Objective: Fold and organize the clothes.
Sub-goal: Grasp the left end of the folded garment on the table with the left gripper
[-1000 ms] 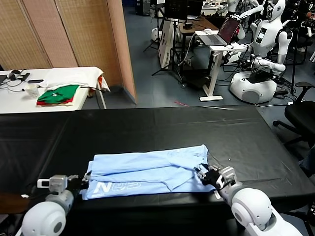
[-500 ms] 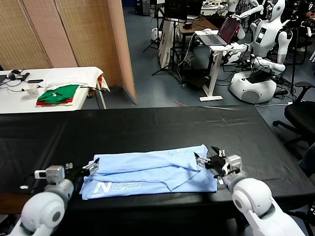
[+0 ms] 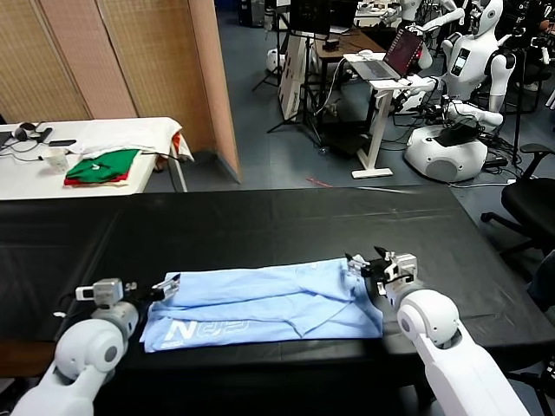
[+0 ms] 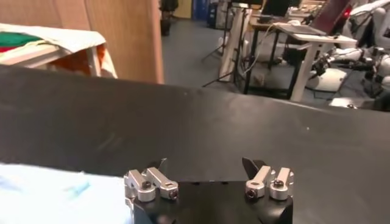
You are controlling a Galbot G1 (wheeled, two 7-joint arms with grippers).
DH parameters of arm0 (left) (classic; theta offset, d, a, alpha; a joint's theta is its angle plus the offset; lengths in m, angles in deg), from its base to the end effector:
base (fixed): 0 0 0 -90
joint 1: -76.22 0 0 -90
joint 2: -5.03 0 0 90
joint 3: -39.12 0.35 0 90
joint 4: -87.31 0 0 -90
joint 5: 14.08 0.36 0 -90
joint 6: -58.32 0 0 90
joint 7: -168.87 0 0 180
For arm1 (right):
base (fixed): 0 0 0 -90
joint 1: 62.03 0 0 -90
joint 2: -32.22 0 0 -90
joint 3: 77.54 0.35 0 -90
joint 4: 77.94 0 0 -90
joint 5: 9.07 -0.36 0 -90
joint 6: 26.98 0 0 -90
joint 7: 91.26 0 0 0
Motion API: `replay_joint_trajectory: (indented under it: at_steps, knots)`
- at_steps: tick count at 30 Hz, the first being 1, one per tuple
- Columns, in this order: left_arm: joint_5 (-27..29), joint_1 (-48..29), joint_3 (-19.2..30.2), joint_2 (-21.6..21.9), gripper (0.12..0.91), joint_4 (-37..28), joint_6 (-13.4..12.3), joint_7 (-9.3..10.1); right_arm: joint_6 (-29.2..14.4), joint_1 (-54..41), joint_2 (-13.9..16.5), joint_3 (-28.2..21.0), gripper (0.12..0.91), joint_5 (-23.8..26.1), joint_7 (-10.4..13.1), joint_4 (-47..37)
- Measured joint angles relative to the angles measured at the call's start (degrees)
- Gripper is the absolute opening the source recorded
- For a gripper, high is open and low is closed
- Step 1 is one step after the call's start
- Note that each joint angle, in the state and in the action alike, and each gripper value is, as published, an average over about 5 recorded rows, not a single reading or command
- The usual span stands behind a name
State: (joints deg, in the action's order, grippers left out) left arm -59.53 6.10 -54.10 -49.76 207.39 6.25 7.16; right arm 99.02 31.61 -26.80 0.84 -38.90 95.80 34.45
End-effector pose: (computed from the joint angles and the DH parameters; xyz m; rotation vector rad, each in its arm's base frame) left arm 0.2488 0.1121 -0.2266 -0.0143 -2.5701 0.0272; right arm 0.3116 -0.0521 -0.2373 0.3310 -2.6763 0.1528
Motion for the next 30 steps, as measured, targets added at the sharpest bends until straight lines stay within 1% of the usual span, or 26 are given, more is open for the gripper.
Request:
replay_joint_trajectory:
  at_steps: [6, 16, 19, 20, 21, 22, 24, 25, 27, 28, 29, 30]
  knots:
    - [-0.4, -3.4, 1.6, -0.7, 0.907, -4.2, -0.2, -0.23, -0.5, -4.0, -1.6, -0.6, 0.907, 0.2, 0.1, -5.5]
    - [-1.4, -7.1, 3.0, -1.5, 0.907, -9.5, -0.6, -0.88, -1.1, -5.7, -3.7, -1.0, 0.906, 0.3, 0.2, -11.2]
    - [-1.4, -7.2, 3.3, -1.8, 0.906, -10.0, -0.6, -1.51, -1.1, -6.1, -4.4, -1.4, 0.880, 0.4, 0.1, -12.1]
    - [-1.3, -7.2, 3.3, -1.9, 0.904, -10.1, -0.6, -1.70, -1.1, -6.1, -4.6, -1.5, 0.852, 0.4, 0.1, -12.3]
    - [-1.3, -7.2, 3.4, -2.0, 0.902, -10.1, -0.6, -1.86, -1.1, -6.2, -4.7, -1.7, 0.806, 0.4, 0.0, -12.5]
    - [-1.3, -7.2, 3.4, -2.1, 0.893, -10.2, -0.6, -1.98, -1.0, -6.2, -4.9, -1.8, 0.746, 0.5, 0.0, -12.6]
    - [-1.2, -7.2, 3.4, -2.3, 0.845, -10.4, -0.8, -2.14, -1.0, -6.2, -5.1, -1.9, 0.635, 0.8, 0.0, -12.7]
    - [-1.2, -7.2, 3.4, -2.4, 0.804, -10.4, -0.9, -2.22, -1.0, -6.2, -5.2, -1.9, 0.559, 0.9, 0.0, -12.8]
    - [-1.0, -7.2, 3.5, -2.5, 0.690, -10.5, -1.2, -2.32, -1.0, -6.1, -5.3, -1.9, 0.445, 1.2, 0.1, -12.9]
    - [-0.8, -7.2, 3.5, -2.5, 0.633, -10.5, -1.4, -2.36, -1.1, -6.0, -5.4, -1.9, 0.370, 1.4, 0.2, -12.9]
    - [-0.5, -7.3, 3.5, -2.6, 0.558, -10.6, -1.5, -2.38, -1.1, -5.9, -5.4, -1.9, 0.295, 1.5, 0.4, -12.9]
    - [0.1, -7.3, 3.6, -2.7, 0.482, -10.7, -1.5, -2.38, -1.2, -5.8, -5.5, -1.8, 0.249, 1.7, 0.6, -13.0]
